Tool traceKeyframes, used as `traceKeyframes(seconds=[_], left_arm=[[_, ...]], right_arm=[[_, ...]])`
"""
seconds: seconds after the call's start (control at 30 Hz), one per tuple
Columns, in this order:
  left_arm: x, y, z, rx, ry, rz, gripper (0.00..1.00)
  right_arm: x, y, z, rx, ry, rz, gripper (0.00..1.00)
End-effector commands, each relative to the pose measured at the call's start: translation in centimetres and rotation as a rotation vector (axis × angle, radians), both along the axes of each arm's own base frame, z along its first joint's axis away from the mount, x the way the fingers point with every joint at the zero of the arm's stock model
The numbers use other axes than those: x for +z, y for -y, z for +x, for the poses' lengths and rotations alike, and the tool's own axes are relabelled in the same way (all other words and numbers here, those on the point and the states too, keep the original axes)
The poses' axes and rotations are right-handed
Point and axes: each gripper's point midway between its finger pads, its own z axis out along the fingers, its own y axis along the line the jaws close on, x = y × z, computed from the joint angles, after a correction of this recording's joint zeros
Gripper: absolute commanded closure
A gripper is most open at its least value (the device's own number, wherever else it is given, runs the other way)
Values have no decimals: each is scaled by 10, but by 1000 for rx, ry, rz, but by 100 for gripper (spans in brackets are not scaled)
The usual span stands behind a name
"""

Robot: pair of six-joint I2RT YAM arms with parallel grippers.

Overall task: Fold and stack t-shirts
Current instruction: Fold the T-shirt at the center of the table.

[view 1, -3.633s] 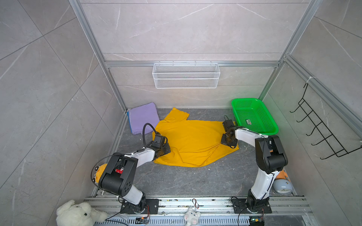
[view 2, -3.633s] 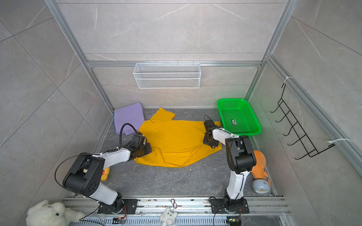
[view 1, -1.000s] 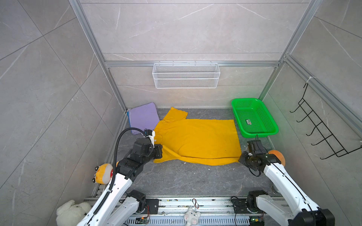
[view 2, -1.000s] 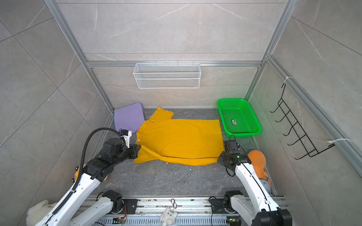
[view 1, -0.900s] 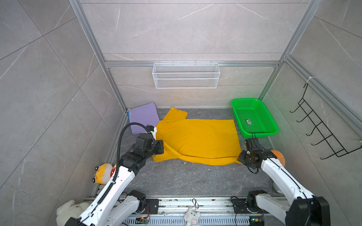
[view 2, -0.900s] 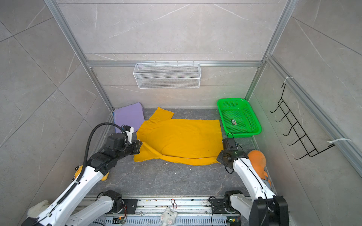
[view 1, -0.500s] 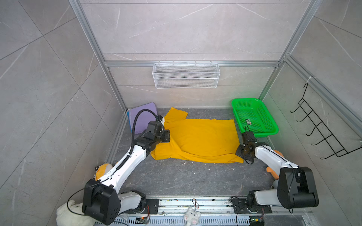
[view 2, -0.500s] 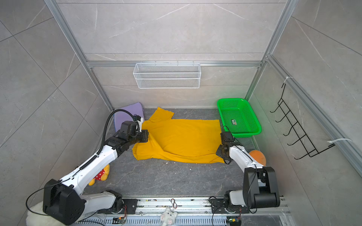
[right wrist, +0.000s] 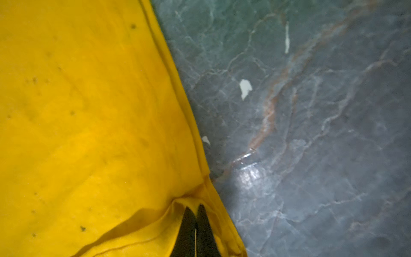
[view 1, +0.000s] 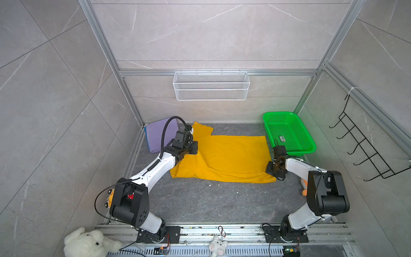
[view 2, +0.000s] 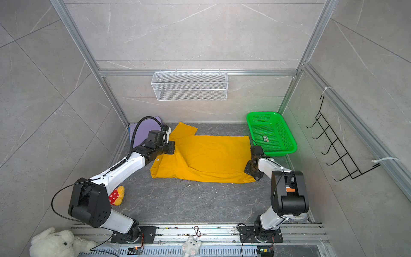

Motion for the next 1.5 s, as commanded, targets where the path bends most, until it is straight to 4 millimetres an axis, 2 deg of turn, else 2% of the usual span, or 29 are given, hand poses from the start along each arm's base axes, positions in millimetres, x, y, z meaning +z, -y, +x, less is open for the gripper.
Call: traceKeyframes(seconds=[0.0,0.27,0.47,0.6,0.8,1.03,1.3,1.4,1.47], left_arm=[[16,2,13,-21,61,-12,100],[9,-7,25,-1,55,-8,100],[7,-11,35,4,50,6,100],[5,-12,40,8,43,6,100],[0,-25,43,45,31,14,100],[-7,-29,48,61,14,10,100],[-12,-40,55,100,3,17,100],[-11,-38,58,92,3,5,100],[-10,-35,60,81,1,-6,100]], right_arm=[[8,-3,17,43,40,11,100],[8,5,21,21,32,-23,100],[21,6,26,21,81,-21,100],[28,-1,36,50,135,12,100],[42,0,45,55,200,2,100],[44,-2,54,59,219,19,100],[45,6,56,38,217,-22,100],[45,6,58,41,223,-15,100],[45,1,60,54,222,3,95]])
